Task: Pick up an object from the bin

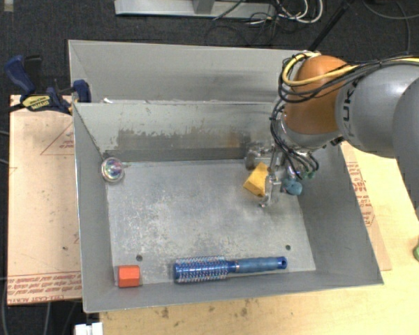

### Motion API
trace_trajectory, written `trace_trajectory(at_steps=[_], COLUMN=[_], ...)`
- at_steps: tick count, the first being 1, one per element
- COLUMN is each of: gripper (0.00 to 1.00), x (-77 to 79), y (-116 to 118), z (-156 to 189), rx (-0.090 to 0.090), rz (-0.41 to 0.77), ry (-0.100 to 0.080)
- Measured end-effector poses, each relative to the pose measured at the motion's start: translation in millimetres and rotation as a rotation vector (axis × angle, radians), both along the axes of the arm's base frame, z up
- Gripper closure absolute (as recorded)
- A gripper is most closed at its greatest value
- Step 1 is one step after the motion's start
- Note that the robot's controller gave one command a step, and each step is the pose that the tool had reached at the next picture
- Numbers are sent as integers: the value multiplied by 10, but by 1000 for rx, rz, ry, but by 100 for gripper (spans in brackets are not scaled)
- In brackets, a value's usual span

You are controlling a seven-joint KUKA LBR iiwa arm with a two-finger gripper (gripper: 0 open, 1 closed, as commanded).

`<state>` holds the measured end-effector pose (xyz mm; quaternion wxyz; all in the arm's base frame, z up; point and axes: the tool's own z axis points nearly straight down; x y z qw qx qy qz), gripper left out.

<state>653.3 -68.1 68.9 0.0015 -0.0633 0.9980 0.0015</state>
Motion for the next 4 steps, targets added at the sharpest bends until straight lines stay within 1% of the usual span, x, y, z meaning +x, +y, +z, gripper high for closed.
trace_trajectory(at_steps=[1,2,3,4], gripper=[100,100,100,100], x=[8,34,43,65], y=[-1,-2,-3,-2], z=[13,608,638,1090], rx=[0,-3,-3,-3], rz=[0,0,0,0], ry=[-2,-8,-2,-7])
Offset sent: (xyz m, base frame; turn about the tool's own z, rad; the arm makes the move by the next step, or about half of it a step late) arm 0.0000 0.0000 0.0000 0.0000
